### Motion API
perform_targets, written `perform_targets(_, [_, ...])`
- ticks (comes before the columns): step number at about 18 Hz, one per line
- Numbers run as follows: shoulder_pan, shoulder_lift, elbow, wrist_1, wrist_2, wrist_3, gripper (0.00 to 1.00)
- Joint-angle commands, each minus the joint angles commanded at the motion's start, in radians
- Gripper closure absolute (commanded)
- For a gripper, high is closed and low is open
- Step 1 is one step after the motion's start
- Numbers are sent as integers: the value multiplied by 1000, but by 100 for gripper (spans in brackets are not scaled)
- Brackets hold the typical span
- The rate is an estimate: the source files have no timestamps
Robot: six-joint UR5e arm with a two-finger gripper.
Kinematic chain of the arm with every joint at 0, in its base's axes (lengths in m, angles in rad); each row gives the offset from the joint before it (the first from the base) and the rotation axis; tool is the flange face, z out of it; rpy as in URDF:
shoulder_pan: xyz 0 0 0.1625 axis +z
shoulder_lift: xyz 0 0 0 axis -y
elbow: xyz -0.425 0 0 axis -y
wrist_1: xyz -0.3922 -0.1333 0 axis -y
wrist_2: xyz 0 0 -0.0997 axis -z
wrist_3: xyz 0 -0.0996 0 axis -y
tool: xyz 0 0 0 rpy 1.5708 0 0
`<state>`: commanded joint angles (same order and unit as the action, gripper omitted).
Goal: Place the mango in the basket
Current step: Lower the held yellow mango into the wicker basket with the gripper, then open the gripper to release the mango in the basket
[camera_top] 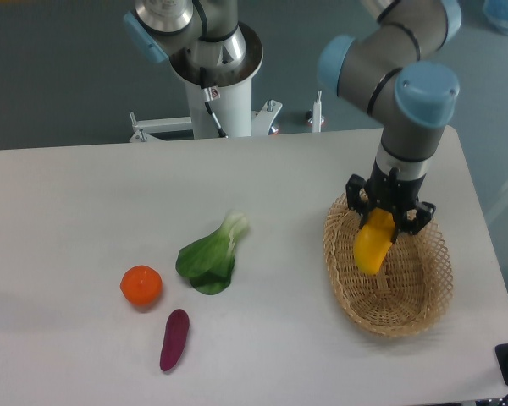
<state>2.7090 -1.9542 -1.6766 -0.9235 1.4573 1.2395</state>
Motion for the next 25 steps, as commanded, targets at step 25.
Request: perform_targets(25, [3,-51,-58,25,63,0,31])
